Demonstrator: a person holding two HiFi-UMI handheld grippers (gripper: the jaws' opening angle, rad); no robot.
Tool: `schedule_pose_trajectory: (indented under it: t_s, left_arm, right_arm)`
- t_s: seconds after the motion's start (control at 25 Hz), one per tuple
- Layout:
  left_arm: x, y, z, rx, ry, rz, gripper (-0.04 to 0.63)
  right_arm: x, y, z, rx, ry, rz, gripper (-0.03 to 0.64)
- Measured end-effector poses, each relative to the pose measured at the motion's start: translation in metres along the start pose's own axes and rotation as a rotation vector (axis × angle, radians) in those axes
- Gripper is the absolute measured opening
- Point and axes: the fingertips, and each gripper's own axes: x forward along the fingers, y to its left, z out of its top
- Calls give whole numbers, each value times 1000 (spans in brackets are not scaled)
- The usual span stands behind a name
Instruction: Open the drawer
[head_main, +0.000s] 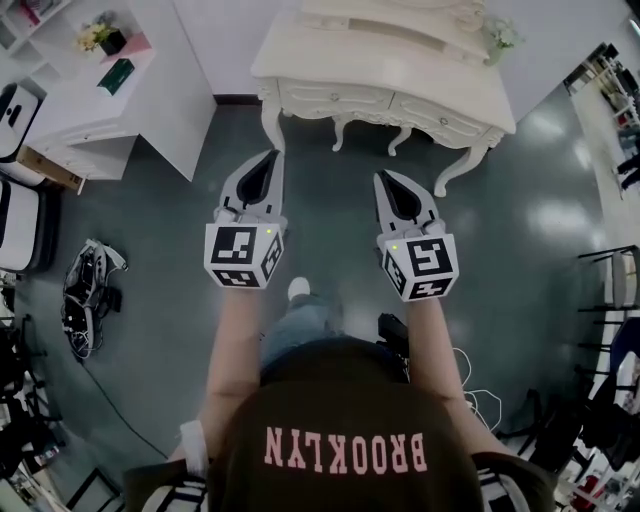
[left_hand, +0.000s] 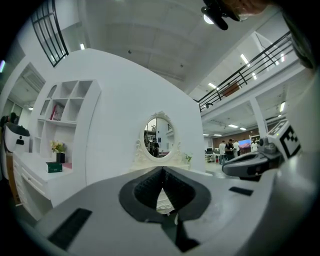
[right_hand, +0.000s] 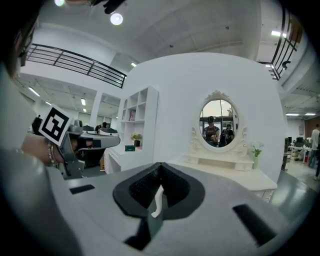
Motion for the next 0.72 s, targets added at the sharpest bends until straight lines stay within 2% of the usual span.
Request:
schedule_pose_trajectory:
  t_s: [0.32,0.52,0.72]
  left_arm:
    - [52,84,-8,-33,15,-25,-2]
    - [72,112,-18,-52,34,-30,-2]
    - [85,128,-35,-53,67,-37,-2]
  right_arm:
    - [86,1,0,12,61,-88,-3]
    - [116,2,-9,21,106,-113,-3]
    - [142,-5,-18,50,105,-125,-3]
